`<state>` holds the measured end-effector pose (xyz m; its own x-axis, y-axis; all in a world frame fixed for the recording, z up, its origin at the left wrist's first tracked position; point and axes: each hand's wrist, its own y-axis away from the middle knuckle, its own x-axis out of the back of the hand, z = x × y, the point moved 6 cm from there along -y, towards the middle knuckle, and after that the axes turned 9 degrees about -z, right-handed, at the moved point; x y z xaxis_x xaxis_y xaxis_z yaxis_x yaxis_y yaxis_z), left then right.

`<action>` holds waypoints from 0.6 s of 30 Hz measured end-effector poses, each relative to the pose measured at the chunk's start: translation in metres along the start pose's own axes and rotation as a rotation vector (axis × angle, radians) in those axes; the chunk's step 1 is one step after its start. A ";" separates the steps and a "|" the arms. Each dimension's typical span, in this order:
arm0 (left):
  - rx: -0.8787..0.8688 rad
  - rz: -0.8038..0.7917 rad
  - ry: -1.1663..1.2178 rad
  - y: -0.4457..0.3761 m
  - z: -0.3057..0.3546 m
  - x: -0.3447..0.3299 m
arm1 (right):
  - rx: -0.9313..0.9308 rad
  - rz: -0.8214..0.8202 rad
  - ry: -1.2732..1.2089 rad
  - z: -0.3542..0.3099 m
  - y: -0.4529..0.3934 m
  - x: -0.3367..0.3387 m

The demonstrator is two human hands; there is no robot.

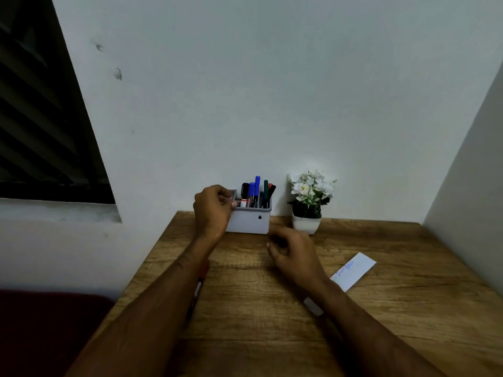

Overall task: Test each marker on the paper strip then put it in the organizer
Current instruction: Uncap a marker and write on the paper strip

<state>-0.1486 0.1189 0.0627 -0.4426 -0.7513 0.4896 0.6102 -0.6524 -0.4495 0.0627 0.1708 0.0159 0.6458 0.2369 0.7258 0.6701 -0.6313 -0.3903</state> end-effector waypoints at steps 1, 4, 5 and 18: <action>0.014 -0.040 -0.040 0.005 -0.001 0.002 | -0.004 -0.003 0.000 -0.001 0.003 -0.001; 0.097 -0.220 -0.199 0.021 -0.010 0.005 | -0.025 -0.029 -0.012 -0.006 0.012 -0.004; 0.115 -0.270 -0.272 0.026 -0.012 0.007 | -0.021 -0.029 -0.016 -0.009 0.015 -0.004; 0.132 -0.425 -0.849 0.084 -0.012 0.006 | -0.049 -0.046 -0.057 -0.022 0.046 0.002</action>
<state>-0.1075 0.0582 0.0187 -0.0513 -0.0973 0.9939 0.6004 -0.7983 -0.0471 0.0867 0.1253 0.0116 0.6355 0.3068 0.7086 0.6816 -0.6541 -0.3280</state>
